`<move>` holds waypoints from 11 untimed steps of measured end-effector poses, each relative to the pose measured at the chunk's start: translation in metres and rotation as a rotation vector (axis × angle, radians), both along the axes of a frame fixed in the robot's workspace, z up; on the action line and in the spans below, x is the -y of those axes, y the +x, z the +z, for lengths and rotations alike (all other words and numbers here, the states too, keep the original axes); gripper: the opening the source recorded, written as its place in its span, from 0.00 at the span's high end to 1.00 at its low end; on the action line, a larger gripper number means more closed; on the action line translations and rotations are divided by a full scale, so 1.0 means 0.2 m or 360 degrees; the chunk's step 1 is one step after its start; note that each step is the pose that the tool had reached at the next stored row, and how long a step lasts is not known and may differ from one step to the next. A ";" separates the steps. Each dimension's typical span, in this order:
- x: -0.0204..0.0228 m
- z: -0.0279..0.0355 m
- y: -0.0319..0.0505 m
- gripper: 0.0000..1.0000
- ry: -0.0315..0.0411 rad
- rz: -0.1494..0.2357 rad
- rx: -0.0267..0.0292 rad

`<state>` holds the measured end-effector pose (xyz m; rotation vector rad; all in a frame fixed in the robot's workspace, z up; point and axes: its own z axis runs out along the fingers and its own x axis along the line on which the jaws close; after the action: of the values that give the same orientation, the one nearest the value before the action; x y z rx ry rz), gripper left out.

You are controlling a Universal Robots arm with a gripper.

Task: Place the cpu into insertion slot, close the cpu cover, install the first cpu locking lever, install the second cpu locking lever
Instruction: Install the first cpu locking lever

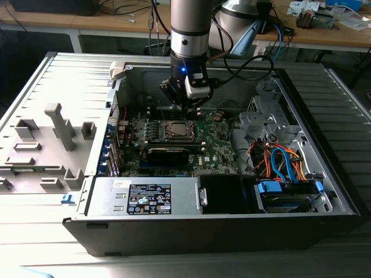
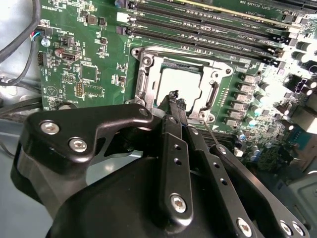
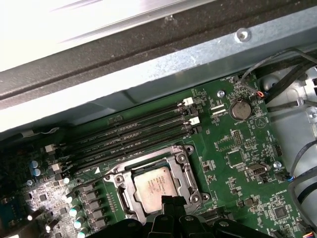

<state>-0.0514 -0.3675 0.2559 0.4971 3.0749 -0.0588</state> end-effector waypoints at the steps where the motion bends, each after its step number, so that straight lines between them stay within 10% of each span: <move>1: 0.000 0.000 0.000 0.89 0.0000 0.0005 0.00000; 11: 0.000 0.000 0.000 0.89 0.0000 0.0059 0.00000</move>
<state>-0.0514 -0.3675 0.2559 0.4397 3.0830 -0.0579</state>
